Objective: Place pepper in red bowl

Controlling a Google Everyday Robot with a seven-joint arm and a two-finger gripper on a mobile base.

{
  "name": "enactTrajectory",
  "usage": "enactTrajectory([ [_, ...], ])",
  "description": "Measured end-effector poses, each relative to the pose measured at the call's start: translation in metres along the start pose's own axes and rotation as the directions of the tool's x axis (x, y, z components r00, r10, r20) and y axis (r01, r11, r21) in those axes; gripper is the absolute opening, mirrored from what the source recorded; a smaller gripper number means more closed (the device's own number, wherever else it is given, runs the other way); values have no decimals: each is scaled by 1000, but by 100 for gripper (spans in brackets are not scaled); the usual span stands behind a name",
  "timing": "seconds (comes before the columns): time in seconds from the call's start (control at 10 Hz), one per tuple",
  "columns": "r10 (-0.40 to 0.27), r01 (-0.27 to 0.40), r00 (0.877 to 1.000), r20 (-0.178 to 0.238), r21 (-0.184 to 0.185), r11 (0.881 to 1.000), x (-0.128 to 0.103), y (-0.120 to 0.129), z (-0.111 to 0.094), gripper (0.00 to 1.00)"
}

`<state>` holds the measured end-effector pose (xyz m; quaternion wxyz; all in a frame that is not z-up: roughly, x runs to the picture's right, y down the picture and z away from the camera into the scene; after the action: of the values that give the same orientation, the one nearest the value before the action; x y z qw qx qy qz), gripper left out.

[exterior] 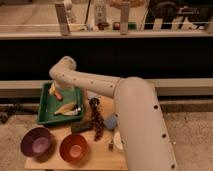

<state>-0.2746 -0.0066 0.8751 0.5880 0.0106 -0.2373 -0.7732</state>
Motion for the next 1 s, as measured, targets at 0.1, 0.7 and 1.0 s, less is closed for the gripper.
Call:
enactTrajectory([
  [0.1,-24,24,1000,2,2,1000,4,-12,5,80],
  [0.7,-92,92,996,19,-1,996,18,-31,23,80],
  [1.0,-92,92,996,20,-2,996,17,-30,23,80],
])
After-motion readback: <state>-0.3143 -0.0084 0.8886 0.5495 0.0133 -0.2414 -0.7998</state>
